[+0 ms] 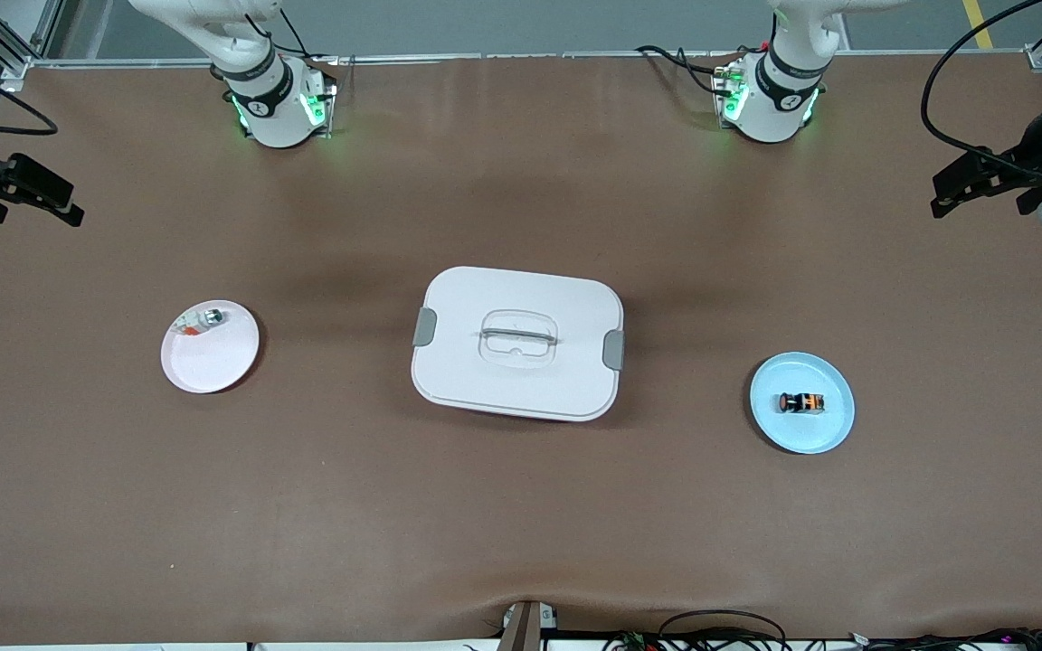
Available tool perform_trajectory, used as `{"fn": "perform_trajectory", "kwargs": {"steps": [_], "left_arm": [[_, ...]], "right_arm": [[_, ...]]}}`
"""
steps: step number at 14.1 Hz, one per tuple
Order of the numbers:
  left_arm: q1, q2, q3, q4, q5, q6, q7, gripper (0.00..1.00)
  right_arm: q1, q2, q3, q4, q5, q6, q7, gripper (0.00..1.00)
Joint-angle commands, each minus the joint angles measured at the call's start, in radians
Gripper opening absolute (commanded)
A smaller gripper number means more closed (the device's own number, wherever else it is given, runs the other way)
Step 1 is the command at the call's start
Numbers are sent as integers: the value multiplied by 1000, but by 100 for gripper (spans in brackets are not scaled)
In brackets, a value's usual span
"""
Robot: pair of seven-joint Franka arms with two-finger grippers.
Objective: Transfer orange switch to right arm and place
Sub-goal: 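Lower the left gripper onto the orange switch on the blue plate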
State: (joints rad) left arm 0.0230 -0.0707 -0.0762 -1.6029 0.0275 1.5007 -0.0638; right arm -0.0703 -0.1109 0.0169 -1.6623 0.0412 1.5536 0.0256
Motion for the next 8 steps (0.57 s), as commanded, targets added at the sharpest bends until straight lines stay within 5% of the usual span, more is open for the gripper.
{"fn": "perform_trajectory", "kwargs": {"steps": [1, 8], "left_arm": [[2, 14, -1, 28, -5, -22, 1, 100], [3, 152, 1, 112, -5, -22, 6, 100]], "right_arm": [[-5, -24, 3, -24, 17, 8, 7, 100], [-3, -23, 5, -22, 5, 11, 4, 100]]}}
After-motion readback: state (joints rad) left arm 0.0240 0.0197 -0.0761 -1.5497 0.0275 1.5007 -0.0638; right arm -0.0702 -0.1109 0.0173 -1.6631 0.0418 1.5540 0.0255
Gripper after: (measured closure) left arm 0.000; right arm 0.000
